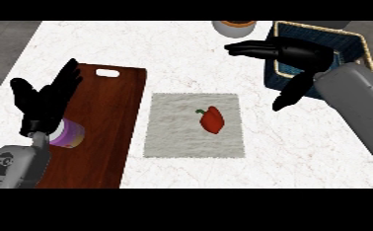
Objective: Pick the bell pepper from the placemat and place it in the basket
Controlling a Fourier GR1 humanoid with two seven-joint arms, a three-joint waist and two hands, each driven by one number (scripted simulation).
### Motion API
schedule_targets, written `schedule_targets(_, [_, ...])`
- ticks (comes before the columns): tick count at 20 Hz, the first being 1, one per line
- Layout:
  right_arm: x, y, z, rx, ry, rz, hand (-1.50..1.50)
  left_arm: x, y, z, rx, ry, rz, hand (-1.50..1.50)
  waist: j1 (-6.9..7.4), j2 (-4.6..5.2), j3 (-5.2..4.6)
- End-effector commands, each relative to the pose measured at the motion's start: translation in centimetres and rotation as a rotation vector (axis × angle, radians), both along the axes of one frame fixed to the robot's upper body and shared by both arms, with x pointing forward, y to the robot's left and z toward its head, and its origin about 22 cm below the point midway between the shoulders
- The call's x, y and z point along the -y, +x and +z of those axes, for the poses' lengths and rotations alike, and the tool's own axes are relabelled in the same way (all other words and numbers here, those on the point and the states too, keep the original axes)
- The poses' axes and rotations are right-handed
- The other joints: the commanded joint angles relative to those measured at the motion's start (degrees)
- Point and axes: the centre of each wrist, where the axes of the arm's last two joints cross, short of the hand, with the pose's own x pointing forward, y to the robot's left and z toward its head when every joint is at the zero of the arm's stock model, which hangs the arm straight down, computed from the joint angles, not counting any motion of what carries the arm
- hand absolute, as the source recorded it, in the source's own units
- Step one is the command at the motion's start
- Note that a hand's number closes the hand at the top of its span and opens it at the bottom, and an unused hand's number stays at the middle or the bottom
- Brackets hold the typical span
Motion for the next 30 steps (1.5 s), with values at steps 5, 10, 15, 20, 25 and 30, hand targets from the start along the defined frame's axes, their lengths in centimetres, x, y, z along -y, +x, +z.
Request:
schedule_targets(5, [-4.2, -0.1, -7.6, -0.098, 0.108, 0.118, -1.50, -0.4, 0.9, -0.2, 0.007, 0.001, 0.021, 0.00, -0.38, 0.00, -0.04])
schedule_targets(10, [-7.6, -0.9, -10.6, -0.176, 0.149, 0.139, -1.50, -0.5, 1.1, 0.0, 0.008, -0.015, 0.025, 0.00, -0.54, -0.07, -0.05])
schedule_targets(15, [-8.1, -0.9, -12.6, -0.123, 0.010, 0.121, -1.50, -0.4, -0.5, -0.5, -0.007, -0.011, 0.021, 0.00, -0.42, -0.25, -0.04])
schedule_targets(20, [-8.0, -0.4, -13.5, -0.106, -0.049, 0.133, -1.50, 0.8, -0.9, -0.5, 0.000, -0.003, 0.014, 0.00, -0.57, -0.31, -0.04])
schedule_targets(25, [-9.2, -0.1, -13.9, -0.099, -0.064, 0.142, -1.50, 0.2, -0.4, 1.2, -0.010, 0.008, 0.016, 0.00, -0.66, -0.38, -0.03])
schedule_targets(30, [-7.0, 0.6, -13.6, -0.114, -0.058, 0.179, -1.50, -0.9, 1.0, -0.3, -0.021, -0.008, 0.037, 0.00, -1.17, -0.26, -0.06])
